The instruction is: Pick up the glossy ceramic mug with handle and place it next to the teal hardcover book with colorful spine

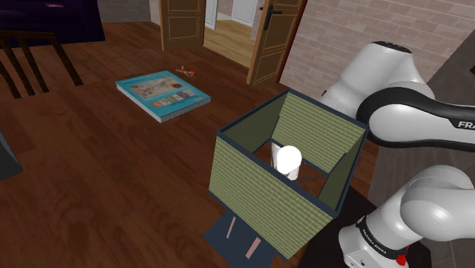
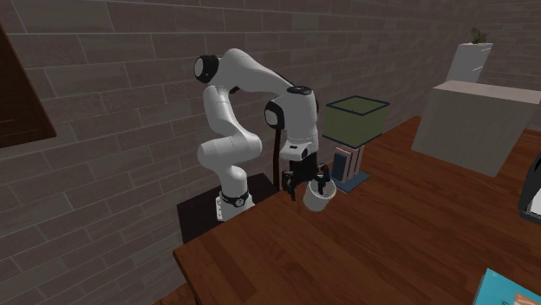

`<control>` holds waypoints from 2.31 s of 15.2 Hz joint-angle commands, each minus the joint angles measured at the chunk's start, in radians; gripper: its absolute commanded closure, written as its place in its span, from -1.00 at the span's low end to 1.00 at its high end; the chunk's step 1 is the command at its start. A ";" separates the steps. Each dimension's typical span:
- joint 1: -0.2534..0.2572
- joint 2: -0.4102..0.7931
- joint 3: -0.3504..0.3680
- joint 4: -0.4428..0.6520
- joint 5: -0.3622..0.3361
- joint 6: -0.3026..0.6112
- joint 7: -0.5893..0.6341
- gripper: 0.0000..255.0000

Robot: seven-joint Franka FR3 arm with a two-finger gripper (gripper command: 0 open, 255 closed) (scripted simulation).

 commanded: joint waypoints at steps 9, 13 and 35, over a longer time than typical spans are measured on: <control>0.086 -0.043 0.003 0.045 -0.013 -0.098 -0.005 1.00; 0.067 -0.131 0.015 0.023 0.022 -0.164 -0.031 1.00; 0.036 -0.095 -0.092 0.321 -0.090 -0.425 0.001 1.00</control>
